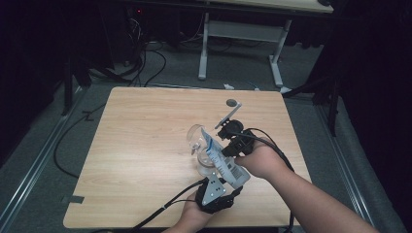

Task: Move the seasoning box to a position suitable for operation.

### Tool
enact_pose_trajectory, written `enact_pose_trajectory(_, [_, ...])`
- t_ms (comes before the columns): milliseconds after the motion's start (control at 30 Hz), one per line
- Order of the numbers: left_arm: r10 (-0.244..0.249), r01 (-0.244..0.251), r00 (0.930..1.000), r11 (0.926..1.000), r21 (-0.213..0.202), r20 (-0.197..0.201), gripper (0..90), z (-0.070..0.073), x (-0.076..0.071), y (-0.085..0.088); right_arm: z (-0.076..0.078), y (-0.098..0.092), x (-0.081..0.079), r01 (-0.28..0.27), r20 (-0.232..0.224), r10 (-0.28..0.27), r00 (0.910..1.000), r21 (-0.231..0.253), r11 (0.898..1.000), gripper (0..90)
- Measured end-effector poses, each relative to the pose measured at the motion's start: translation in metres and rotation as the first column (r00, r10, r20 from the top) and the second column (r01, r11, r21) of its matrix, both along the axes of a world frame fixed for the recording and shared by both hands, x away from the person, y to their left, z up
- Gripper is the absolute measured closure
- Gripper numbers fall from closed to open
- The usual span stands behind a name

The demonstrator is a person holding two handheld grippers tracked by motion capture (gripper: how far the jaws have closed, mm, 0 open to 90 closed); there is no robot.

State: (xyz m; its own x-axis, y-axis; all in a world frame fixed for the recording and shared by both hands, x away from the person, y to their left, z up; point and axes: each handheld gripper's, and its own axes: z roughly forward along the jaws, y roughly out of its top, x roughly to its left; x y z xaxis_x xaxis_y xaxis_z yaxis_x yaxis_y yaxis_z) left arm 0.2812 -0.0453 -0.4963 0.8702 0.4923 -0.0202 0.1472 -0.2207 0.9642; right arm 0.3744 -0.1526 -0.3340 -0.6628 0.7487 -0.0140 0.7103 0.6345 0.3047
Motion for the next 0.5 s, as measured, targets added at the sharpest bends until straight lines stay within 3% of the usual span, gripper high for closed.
enact_pose_trajectory(200, [0.000, 0.000, 1.0000, 1.0000, -0.002, 0.001, 53.1, 0.0002, 0.0002, 0.0002, 0.0015, 0.0018, -0.0020, 0.027, -0.012, -0.027, 0.9996, -0.005, 1.000, 89.6])
enact_pose_trajectory(233, [0.000, 0.000, 1.0000, 1.0000, -0.002, 0.002, 53.1, 0.0003, 0.0002, 0.0003, 0.0009, 0.0009, -0.0003, -0.004, 0.001, 0.004, 1.0000, -0.005, 1.000, 89.5])
enact_pose_trajectory(500, [0.001, -0.001, 1.0000, 1.0000, -0.007, 0.000, 53.1, 0.0008, -0.0004, 0.0004, 0.0015, 0.0013, -0.0007, -0.009, 0.007, 0.009, 0.9999, -0.006, 1.000, 89.5])
